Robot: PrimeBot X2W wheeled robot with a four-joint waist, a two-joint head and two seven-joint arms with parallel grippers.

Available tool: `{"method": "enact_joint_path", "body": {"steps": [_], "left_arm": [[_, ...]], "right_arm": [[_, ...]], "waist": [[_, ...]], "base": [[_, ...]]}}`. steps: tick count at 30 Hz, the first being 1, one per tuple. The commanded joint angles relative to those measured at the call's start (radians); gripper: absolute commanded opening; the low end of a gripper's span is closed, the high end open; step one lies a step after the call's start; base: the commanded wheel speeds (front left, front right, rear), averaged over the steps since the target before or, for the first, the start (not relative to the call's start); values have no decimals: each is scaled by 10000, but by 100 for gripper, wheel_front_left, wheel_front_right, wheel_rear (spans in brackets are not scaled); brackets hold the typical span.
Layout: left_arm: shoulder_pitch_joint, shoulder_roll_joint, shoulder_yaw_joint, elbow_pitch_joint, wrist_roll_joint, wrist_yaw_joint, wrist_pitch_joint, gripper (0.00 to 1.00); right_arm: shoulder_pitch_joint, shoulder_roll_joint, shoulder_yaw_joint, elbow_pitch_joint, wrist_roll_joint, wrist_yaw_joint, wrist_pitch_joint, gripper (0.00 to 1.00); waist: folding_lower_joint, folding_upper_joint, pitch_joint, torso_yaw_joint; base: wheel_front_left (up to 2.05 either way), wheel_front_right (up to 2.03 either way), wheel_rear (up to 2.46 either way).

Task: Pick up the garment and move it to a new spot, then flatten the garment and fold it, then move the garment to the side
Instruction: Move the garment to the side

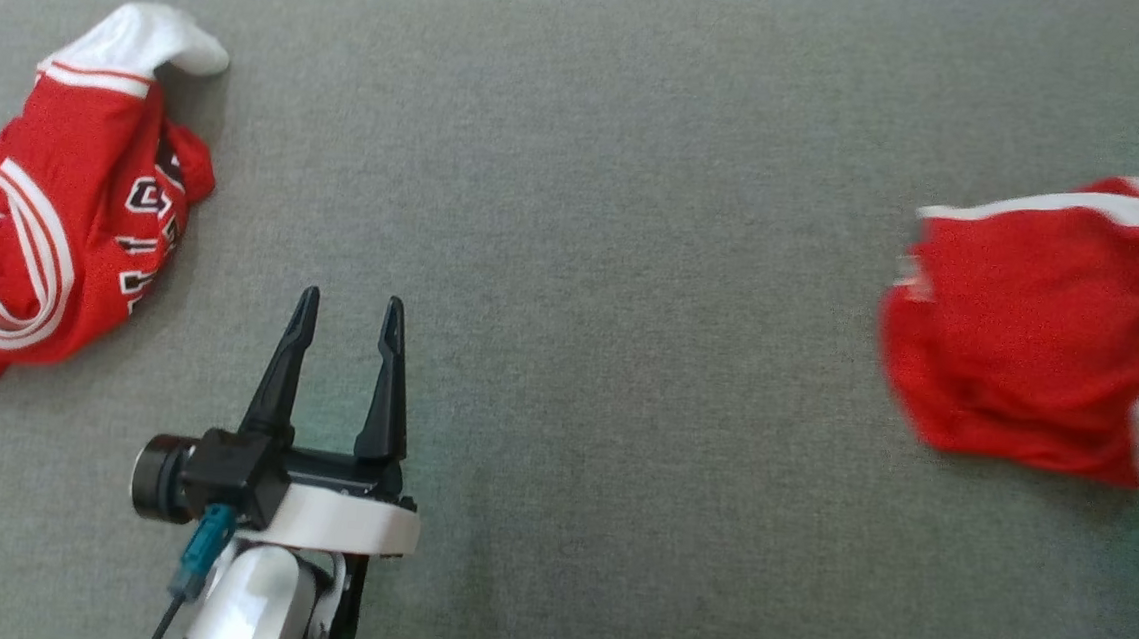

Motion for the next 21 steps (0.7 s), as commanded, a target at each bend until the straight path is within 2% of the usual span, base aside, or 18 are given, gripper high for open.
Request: {"method": "enact_joint_path", "body": {"steps": [1, 8, 18, 19, 20, 21], "left_arm": [[-407, 9, 371, -359, 108, -2, -93, 100], [-601, 8, 424, -366, 156, -39, -93, 100], [-701, 7, 464, -319, 217, -60, -93, 100], [-699, 7, 466, -310, 220, -54, -93, 100], [-697, 6, 465, -303, 219, -53, -93, 100], [-689, 6, 471, -298, 212, -51, -93, 100]], "right_arm": [[-297, -732, -116, -6, -40, -7, -34, 0], [-623, -1342, -1110, 621, -368, -7, -259, 0], [-884, -882, -2221, 1019, -1148, -7, -451, 0], [-902, -790, -2420, 1075, -1198, -7, -408, 90], [-911, -687, -2626, 1126, -1235, -7, -362, 100], [-927, -571, -2834, 1112, -1250, -7, -405, 100]], "waist": [[0, 0, 196, 112], [0, 0, 495, 266], [0, 0, 544, 303], [0, 0, 505, 286], [0, 0, 449, 272], [0, 0, 385, 252]], "base": [[0, 0, 0], [0, 0, 0], [0, 0, 0], [0, 0, 0], [0, 0, 0], [0, 0, 0]]}}
